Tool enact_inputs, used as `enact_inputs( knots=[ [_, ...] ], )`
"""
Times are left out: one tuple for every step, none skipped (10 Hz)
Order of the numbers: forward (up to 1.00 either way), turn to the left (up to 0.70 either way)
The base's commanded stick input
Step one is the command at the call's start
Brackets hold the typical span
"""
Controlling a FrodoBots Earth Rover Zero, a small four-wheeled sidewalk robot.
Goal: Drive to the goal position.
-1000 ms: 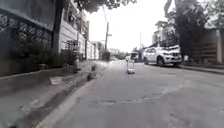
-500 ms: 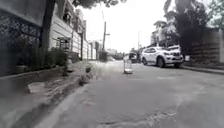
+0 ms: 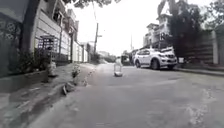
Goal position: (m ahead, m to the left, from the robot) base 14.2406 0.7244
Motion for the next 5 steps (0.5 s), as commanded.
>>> enact_inputs(
  knots=[
    [1.00, -0.30],
    [1.00, -0.26],
    [1.00, 0.00],
    [1.00, 0.00],
    [1.00, 0.00]
  ],
)
